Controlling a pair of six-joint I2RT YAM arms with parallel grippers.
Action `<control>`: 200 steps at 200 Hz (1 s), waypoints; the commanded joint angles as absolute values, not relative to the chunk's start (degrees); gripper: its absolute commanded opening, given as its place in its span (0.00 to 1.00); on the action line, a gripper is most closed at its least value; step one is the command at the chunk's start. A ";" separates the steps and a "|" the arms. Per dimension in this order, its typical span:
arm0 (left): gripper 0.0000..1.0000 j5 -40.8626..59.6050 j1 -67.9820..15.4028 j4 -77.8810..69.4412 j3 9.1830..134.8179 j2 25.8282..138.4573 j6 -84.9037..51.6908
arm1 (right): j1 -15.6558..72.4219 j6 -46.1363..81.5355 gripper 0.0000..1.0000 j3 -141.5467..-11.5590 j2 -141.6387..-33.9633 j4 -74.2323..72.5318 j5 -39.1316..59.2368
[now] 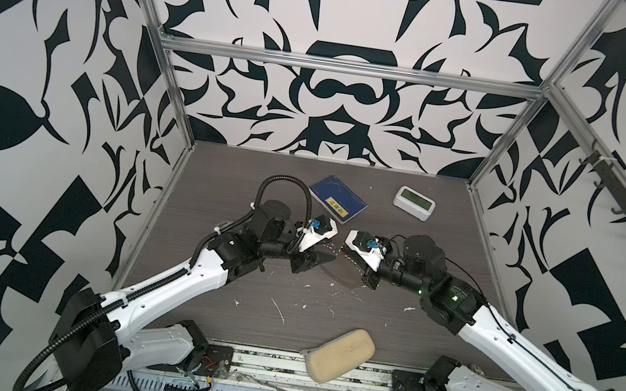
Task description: Remove the keys from the keyring
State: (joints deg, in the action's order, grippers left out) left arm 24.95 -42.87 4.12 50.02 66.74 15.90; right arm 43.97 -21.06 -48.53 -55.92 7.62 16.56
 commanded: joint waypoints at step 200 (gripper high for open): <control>0.31 22.79 -43.51 -1.31 49.79 63.32 15.47 | 43.77 -18.72 0.00 -51.15 -53.97 2.13 15.55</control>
